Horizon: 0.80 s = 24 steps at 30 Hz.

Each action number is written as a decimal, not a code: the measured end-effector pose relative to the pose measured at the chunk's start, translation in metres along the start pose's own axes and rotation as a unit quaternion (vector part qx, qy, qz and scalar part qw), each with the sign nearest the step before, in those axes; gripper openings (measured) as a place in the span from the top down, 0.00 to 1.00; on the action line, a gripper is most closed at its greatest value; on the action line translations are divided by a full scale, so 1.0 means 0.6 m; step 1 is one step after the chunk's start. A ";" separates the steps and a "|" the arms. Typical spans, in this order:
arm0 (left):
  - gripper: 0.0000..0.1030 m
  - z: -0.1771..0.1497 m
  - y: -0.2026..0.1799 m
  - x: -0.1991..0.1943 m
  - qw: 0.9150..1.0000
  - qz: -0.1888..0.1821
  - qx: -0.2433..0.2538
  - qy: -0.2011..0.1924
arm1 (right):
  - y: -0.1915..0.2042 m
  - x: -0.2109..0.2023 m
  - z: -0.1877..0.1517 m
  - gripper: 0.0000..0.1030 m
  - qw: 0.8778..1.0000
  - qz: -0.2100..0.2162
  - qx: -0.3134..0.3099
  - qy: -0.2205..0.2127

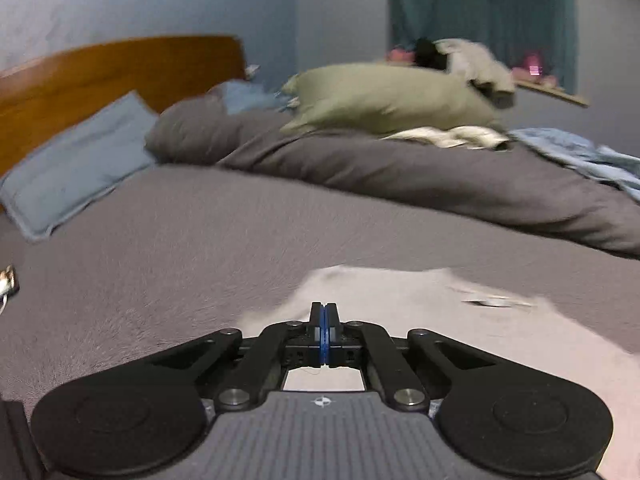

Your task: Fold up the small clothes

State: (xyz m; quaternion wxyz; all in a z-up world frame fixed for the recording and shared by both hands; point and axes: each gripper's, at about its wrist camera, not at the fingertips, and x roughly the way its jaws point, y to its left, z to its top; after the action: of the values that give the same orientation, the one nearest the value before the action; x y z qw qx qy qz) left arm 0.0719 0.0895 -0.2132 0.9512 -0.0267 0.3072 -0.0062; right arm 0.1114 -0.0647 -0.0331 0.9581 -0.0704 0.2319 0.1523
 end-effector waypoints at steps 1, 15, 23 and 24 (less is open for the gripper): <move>0.01 -0.002 -0.001 -0.002 1.000 0.001 0.001 0.000 | -0.024 -0.022 0.001 1.00 1.000 -0.008 0.013 -0.004; 0.01 0.000 -0.011 0.000 1.000 0.006 0.007 0.000 | -0.034 0.033 -0.085 0.58 0.996 0.007 0.014 0.087; 0.01 0.000 -0.006 0.000 1.000 0.000 0.001 0.000 | 0.072 0.150 -0.056 0.52 0.995 0.023 -0.021 0.097; 0.01 0.000 -0.005 0.000 1.000 -0.001 0.000 0.001 | 0.090 0.163 -0.053 0.49 0.995 0.024 -0.025 0.095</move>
State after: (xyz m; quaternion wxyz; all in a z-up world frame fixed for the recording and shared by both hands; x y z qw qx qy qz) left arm 0.0719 0.0863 -0.2130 0.9511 -0.0272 0.3077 -0.0072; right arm 0.1632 0.0052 -0.1100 0.9260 -0.1024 0.3193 0.1734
